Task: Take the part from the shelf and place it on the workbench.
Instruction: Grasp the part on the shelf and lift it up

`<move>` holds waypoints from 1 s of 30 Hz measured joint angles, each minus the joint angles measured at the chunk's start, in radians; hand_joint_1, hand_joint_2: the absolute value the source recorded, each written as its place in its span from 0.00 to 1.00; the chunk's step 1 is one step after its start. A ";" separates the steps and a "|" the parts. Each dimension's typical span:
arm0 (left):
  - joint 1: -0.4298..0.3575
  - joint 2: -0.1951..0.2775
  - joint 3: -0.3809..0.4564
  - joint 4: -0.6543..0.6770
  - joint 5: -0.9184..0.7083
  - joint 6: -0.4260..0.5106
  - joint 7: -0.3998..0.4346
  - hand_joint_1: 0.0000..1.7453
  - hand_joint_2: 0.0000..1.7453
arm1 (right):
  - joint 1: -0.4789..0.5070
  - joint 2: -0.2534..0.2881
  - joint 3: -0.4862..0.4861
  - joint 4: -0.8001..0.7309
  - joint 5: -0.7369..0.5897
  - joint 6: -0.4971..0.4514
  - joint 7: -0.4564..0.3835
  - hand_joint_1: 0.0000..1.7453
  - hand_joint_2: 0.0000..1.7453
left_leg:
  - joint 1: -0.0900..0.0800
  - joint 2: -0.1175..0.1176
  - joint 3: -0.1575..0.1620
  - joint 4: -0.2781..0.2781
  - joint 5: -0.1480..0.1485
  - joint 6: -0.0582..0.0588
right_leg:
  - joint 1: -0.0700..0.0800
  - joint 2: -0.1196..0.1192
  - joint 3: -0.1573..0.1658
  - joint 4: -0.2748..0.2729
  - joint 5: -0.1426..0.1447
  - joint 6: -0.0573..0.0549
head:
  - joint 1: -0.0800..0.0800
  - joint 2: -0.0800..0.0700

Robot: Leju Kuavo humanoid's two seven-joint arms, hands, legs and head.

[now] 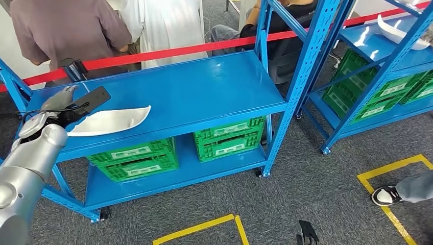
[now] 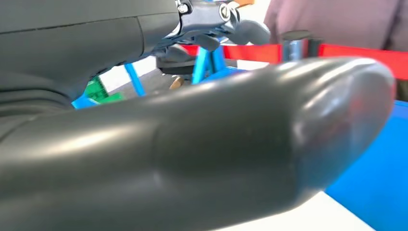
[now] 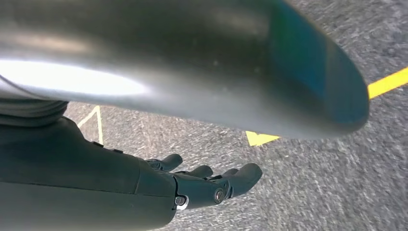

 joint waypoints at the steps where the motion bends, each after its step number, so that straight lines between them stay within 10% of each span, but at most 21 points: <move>1: 0.000 0.000 0.000 0.000 0.005 -0.009 -0.008 0.00 0.00 | -0.001 0.000 0.000 0.000 0.001 0.000 -0.001 0.00 0.00 | 0.001 0.002 -0.029 0.047 -0.011 -0.005 | -0.001 0.001 0.007 -0.001 -0.003 -0.005 | -0.001 0.000; 4: 0.008 0.003 0.000 0.003 0.023 -0.049 -0.030 0.00 0.00 | 0.000 0.000 0.000 0.000 0.005 0.000 -0.002 0.00 0.00 | 0.004 0.004 -0.143 0.212 -0.072 -0.015 | 0.000 0.005 0.020 -0.002 -0.018 -0.013 | -0.002 0.000; 6: 0.018 0.005 0.000 0.006 0.026 -0.069 -0.039 0.00 0.00 | 0.002 0.000 0.000 0.000 0.007 0.000 -0.002 0.00 0.00 | 0.005 0.004 -0.174 0.212 -0.052 -0.013 | 0.001 0.007 0.034 -0.002 -0.031 -0.013 | -0.002 0.000; 10: 0.020 0.010 -0.002 0.007 0.017 -0.094 -0.047 0.00 0.00 | 0.002 0.002 0.000 0.000 0.009 0.001 -0.002 0.00 0.00 | -0.004 0.006 -0.095 -0.027 0.095 0.012 | 0.004 0.009 0.062 -0.002 -0.056 -0.004 | -0.002 0.000; 30: 0.038 0.029 -0.056 0.011 -0.011 -0.196 -0.100 0.00 0.00 | 0.002 0.000 -0.004 0.000 0.013 0.005 0.000 0.00 0.00 | -0.009 -0.001 -0.078 -0.057 0.095 0.028 | 0.007 0.005 0.078 -0.023 -0.069 0.017 | -0.003 0.000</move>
